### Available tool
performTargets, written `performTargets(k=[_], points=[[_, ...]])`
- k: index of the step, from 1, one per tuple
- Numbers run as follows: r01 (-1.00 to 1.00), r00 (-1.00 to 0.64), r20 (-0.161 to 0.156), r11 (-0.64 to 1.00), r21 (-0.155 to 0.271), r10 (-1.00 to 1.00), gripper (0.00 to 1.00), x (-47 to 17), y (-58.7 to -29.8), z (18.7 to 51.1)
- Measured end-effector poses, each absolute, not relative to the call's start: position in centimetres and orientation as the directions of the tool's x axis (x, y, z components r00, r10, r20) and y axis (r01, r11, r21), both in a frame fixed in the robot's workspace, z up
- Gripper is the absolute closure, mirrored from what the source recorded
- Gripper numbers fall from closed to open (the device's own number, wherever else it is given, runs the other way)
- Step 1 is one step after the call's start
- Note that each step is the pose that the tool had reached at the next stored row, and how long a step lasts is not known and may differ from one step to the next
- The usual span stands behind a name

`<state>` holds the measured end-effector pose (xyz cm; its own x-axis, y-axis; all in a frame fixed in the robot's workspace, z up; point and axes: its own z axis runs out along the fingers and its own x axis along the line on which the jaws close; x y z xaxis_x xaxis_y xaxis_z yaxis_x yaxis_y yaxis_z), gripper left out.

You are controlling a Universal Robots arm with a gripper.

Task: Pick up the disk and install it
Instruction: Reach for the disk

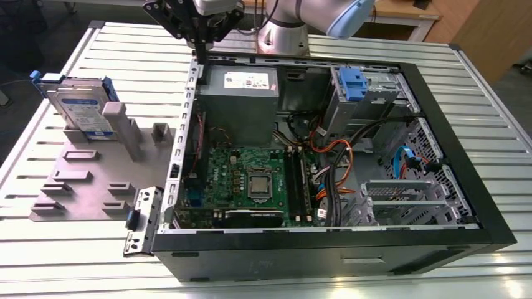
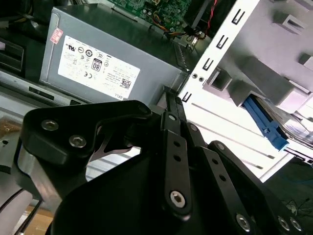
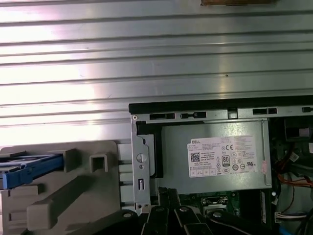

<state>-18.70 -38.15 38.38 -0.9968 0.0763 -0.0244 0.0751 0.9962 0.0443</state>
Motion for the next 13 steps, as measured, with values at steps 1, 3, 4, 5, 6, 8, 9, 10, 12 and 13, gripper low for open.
performTargets(k=[1, 3, 4, 5, 6, 8, 9, 10, 12, 13], points=[[0.075, -0.997, -0.024, 0.996, 0.044, 0.076, 0.89, -18.9, -38.1, 38.4], [0.075, -0.997, -0.024, 0.996, 0.044, 0.076, 0.89, -19.2, -38.1, 38.3], [0.075, -0.997, -0.024, 0.996, 0.044, 0.076, 0.89, -19.4, -38.1, 38.3], [0.075, -0.997, -0.024, 0.996, 0.044, 0.076, 0.89, -19.6, -38.1, 38.3], [0.075, -0.997, -0.024, 0.996, 0.044, 0.076, 0.89, -19.8, -38.0, 38.3], [0.075, -0.997, -0.024, 0.996, 0.044, 0.076, 0.89, -20.1, -38.0, 38.2], [0.075, -0.997, -0.024, 0.996, 0.044, 0.076, 0.89, -20.3, -38.0, 38.2], [0.075, -0.997, -0.024, 0.996, 0.044, 0.076, 0.89, -20.5, -38.0, 38.2], [0.075, -0.997, -0.024, 0.996, 0.044, 0.076, 0.89, -20.9, -37.9, 38.2], [0.075, -0.997, -0.024, 0.996, 0.044, 0.076, 0.89, -21.1, -37.9, 38.2]])
